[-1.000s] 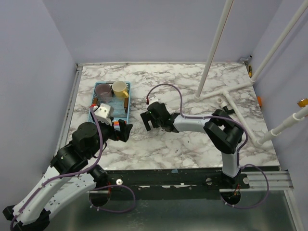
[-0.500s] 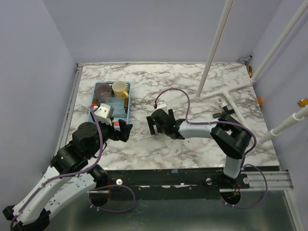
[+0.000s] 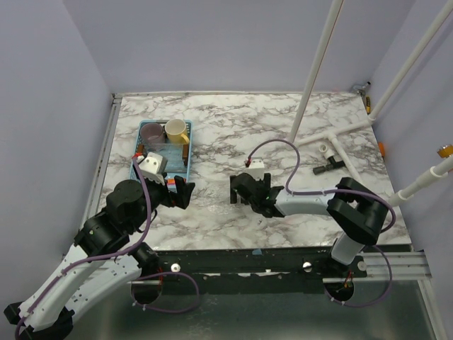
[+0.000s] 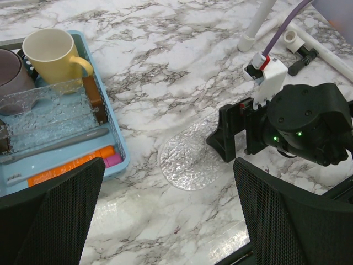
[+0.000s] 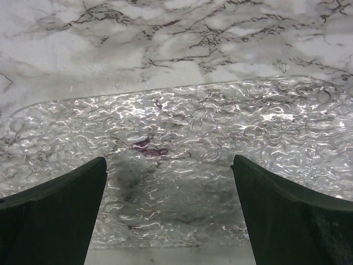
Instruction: Prepare toiletry sets of a toothbrush and toothpaste on the tray
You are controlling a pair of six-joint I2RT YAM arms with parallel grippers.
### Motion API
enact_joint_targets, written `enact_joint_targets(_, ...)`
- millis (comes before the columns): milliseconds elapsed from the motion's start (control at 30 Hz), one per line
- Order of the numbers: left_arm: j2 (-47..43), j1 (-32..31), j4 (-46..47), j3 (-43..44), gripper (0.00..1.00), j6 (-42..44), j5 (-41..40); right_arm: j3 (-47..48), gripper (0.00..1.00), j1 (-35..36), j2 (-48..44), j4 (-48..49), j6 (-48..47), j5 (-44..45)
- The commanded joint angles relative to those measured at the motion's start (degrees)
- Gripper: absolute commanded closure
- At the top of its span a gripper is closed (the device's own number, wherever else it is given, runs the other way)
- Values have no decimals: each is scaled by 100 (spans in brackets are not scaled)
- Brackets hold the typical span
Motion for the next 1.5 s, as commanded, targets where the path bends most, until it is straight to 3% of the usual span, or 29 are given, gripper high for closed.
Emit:
enact_joint_targets(0, -70, 26, -130, -22, 1, 45, -113, -461, 1, 241, 248, -1629, 820, -215)
enact_joint_targets(533, -171, 26, -127, -31, 1, 38, -115, -1091, 1, 959, -404, -2340, 1688, -275)
enact_joint_targets(967, -171, 26, -133, -40, 1, 20, -109, -1035, 1, 1474, -493, -2899, 2260, -152)
enact_joint_targets(1467, -5, 26, -43, -66, 1, -226, -217, 671, 0, 1476, -1238, -3877, 1257, 826)
